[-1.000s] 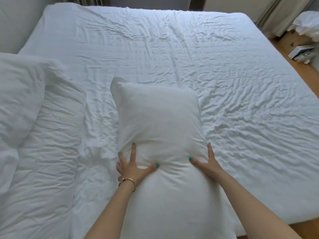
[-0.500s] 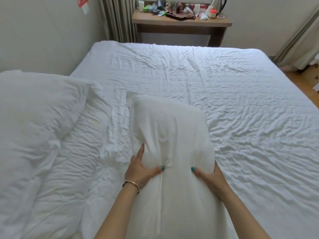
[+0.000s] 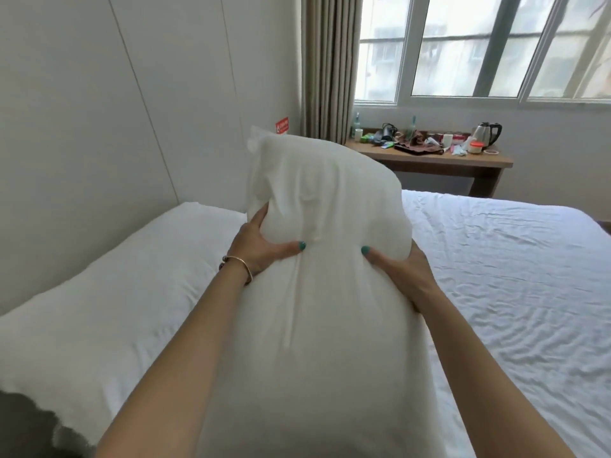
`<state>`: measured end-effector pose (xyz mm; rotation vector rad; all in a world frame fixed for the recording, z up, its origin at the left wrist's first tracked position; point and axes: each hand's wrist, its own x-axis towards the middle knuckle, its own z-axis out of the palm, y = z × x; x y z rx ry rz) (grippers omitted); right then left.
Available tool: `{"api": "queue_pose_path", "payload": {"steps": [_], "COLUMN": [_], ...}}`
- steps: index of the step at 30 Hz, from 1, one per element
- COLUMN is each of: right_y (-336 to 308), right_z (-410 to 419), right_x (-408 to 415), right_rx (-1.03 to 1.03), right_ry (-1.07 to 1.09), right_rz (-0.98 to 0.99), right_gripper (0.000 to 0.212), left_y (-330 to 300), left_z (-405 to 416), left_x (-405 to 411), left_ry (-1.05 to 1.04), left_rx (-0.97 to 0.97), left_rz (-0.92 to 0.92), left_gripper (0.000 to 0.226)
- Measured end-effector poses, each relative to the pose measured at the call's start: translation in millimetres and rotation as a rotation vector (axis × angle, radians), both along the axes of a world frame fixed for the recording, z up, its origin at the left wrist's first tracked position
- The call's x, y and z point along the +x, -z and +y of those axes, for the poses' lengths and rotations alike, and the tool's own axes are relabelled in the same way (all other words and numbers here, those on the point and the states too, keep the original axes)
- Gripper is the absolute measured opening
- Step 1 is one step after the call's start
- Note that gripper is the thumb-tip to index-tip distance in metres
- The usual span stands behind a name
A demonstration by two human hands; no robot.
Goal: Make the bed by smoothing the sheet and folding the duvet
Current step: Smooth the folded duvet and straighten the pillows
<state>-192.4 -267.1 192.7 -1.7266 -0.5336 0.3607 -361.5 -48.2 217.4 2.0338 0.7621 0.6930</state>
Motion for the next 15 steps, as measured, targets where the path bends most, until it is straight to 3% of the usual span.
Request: {"api": "queue_pose_path", "payload": {"steps": [7,12,15], "right_y": [-87,-116,-129], "right_z": [81,162,220], "right_x": [-30,-71,-97], "right_rx": [0.086,0.141,0.188], "right_ry": [-0.143,-0.248,-0.276], "right_rz": [-0.075,-0.059,-0.048], "right_gripper": [0.08,0.072,0.067], "left_y": [-92,-126,-144], "left_z": [62,122,170], "left_x": [-69,-122,-153], "left_ry": [-0.145,-0.184,-0.199], "left_rx": [0.11,0.167,0.193], "left_rz": [-0.042,-0.038,-0.033], "left_gripper": [0.116,0.074,0.06]}}
